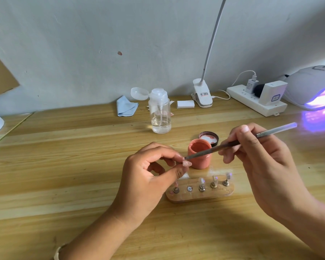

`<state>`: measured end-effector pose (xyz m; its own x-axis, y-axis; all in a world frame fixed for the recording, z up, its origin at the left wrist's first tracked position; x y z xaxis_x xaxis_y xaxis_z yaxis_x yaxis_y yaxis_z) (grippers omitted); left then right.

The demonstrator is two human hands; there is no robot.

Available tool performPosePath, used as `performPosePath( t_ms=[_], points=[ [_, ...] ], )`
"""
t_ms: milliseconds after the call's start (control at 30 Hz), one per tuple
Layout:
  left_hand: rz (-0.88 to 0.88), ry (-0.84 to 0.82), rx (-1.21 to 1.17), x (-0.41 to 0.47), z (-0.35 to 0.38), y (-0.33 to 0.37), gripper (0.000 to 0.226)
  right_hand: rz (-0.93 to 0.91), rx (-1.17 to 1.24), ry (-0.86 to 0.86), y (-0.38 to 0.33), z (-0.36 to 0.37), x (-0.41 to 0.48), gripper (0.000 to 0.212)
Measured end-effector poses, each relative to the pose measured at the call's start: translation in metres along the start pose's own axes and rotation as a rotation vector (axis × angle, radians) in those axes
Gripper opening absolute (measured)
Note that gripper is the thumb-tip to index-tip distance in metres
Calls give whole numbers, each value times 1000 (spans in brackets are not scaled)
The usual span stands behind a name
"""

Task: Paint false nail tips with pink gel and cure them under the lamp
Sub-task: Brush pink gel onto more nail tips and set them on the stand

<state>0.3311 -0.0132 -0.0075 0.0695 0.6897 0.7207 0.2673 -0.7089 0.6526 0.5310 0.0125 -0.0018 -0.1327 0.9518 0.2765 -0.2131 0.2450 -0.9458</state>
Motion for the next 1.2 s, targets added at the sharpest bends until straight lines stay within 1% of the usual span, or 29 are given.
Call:
performPosePath(
  t_ms=[200, 467, 667, 733, 967, 1100, 1200],
  points=[
    [-6, -4, -24, 0, -1, -1, 16, 24, 6, -12, 1, 1, 0, 26],
    [-2, 6, -12, 0, -2, -1, 15, 34, 47, 89, 3, -11, 5, 27],
    [-13, 1, -6, 0, -1, -1, 13, 30, 35, -4, 2, -3, 2, 28],
    [-13, -1, -3, 0, -1, -1, 14, 31, 13, -11, 2, -1, 1, 26],
    [-27, -9, -27, 0, -1, 0, 15, 4, 16, 99, 2, -11, 4, 25],
    [-53, 4, -18, 0, 0, 1, 10, -38, 1, 25, 0, -5, 1, 28],
    [-68, -1, -1, -1, -1, 0, 11, -48, -33, -22, 0, -1, -1, 28]
  ],
)
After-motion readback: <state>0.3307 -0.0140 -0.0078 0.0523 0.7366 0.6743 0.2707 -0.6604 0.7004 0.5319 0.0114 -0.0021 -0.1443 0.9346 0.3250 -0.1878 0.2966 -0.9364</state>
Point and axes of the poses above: each hand's wrist, its own x-axis towards the middle knuckle, its own z-axis out of the palm, y = z × x, the point moved 4 cm from there along x, towards the middle knuckle, and after that the axes turned 13 degrees about z, right-handed, at the moved point
